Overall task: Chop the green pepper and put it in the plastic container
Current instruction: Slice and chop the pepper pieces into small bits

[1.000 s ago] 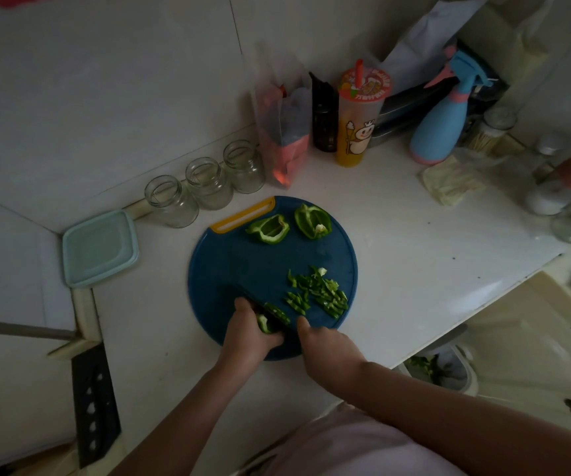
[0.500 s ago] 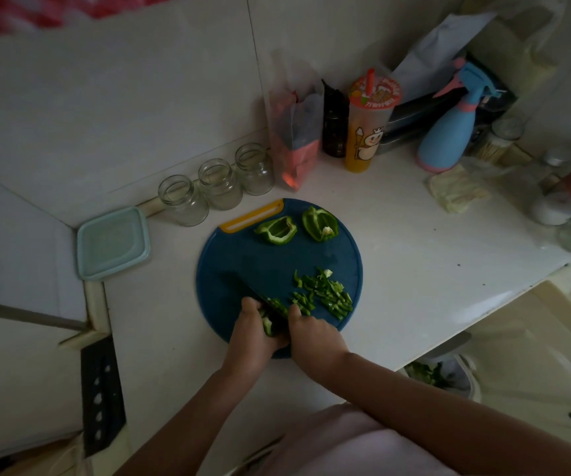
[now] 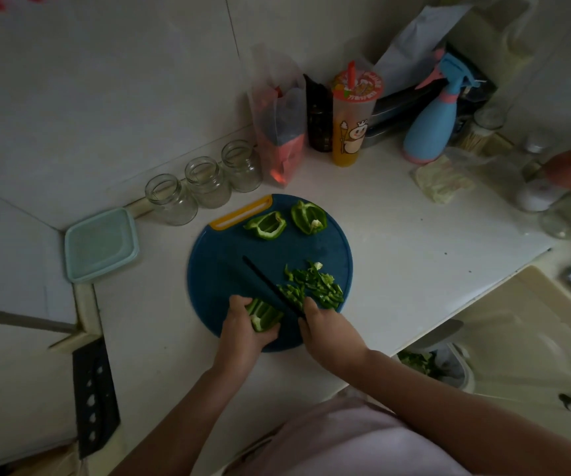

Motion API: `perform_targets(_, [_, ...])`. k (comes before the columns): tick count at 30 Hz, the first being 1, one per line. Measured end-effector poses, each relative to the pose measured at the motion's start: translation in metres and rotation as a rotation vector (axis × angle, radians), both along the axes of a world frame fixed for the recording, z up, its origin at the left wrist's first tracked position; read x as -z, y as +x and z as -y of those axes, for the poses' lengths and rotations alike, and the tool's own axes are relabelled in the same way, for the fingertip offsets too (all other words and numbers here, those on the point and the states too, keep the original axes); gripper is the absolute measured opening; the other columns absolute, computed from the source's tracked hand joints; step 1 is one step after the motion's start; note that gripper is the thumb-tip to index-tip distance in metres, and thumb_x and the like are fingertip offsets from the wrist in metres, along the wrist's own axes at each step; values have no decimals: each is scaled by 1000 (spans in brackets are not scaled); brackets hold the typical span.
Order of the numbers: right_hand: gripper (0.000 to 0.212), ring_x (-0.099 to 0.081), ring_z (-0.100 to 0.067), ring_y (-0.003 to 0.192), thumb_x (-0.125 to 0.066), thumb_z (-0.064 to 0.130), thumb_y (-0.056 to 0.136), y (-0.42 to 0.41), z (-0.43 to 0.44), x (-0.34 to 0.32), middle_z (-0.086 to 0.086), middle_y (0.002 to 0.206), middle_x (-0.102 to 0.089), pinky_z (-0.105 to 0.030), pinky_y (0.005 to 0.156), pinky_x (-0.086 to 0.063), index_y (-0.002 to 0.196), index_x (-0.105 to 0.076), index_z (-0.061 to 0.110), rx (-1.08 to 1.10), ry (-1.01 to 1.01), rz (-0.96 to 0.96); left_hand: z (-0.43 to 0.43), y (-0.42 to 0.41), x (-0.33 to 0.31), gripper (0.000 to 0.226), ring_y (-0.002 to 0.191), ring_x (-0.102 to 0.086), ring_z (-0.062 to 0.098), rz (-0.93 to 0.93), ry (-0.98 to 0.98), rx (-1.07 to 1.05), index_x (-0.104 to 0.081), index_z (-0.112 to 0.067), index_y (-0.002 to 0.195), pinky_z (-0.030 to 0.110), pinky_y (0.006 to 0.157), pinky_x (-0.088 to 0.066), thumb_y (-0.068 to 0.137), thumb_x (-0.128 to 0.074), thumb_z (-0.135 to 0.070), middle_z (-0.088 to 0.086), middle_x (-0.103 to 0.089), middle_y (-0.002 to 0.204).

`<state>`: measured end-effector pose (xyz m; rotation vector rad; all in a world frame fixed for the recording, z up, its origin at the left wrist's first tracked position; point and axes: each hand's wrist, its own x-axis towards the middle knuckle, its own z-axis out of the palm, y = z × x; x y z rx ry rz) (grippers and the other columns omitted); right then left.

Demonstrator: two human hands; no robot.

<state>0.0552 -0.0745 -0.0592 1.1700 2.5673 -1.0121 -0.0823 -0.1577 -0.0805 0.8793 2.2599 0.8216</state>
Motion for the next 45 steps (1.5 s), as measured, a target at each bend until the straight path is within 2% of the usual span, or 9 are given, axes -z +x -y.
perform_targets(3, [20, -61, -38, 82, -35, 21, 100, 1, 5, -2, -16, 93, -64, -37, 60, -40, 113, -38, 8, -140, 98, 30, -1, 1, 1, 62, 87, -59, 20, 1, -2, -22, -44, 1, 108, 10, 63, -37, 63, -85, -12, 12, -60, 100])
perform_targets(5, [17, -60, -38, 76, -36, 18, 98, 1, 7, -1, -15, 87, -63, -35, 56, -35, 113, -37, 9, -197, 149, 43, -2, 1, 1, 66, 94, -60, 25, -9, -11, -38, -44, 5, 110, 16, 70, -39, 62, -86, -12, 17, -60, 106])
perform_targets(9, [17, -45, -32, 57, -36, 13, 96, 4, 10, 6, -7, 66, -49, -33, 45, -29, 113, -37, 10, -244, 204, 62, -4, -1, -3, 69, 105, -58, 31, -27, -16, -33, -43, 8, 112, 22, 78, -41, 61, -86, -13, 20, -60, 111])
perform_targets(15, [26, -59, -37, 72, -37, 7, 91, 11, 10, 10, 0, 61, -30, -35, 55, -34, 116, -36, 10, -238, 202, 100, -4, -2, -5, 73, 108, -58, 31, -58, -33, 3, -42, 7, 114, 27, 82, -44, 62, -86, -19, 19, -60, 111])
perform_targets(32, [24, -50, -32, 62, -37, 9, 92, 11, 10, 15, 0, 61, -33, -36, 55, -40, 116, -35, 11, -278, 199, 107, -6, -4, -4, 79, 113, -55, 29, -19, -75, -14, -40, 5, 124, 21, 84, -40, 62, -85, -14, 18, -58, 117])
perform_targets(36, [27, -57, -34, 68, -37, 8, 91, 11, 10, 13, -4, 68, -43, -36, 56, -40, 117, -35, 11, -275, 185, 105, -7, -5, -5, 83, 115, -53, 28, -16, -70, 0, -38, 4, 128, 18, 85, -37, 62, -85, -13, 16, -57, 120])
perform_targets(39, [31, -47, -29, 61, -38, 5, 90, 8, 9, 10, 0, 62, -35, -35, 55, -37, 120, -34, 11, -275, 162, 120, -7, -6, -4, 84, 115, -53, 26, -7, -59, 9, -37, 3, 129, 15, 83, -35, 61, -86, -12, 15, -58, 119])
perform_targets(43, [33, -57, -33, 69, -39, 3, 90, 4, 10, 6, -10, 76, -56, -35, 56, -37, 122, -33, 10, -263, 135, 133, -7, -7, -3, 82, 112, -55, 27, -5, -72, 13, -39, 3, 124, 20, 84, -39, 60, -87, -14, 15, -59, 116])
perform_targets(45, [34, -60, -34, 73, -38, 3, 89, 2, 11, 5, -11, 77, -56, -35, 57, -36, 122, -33, 10, -258, 130, 133, -7, -6, -3, 81, 110, -56, 26, 1, -75, 10, -39, 3, 123, 21, 84, -41, 60, -87, -14, 14, -59, 115])
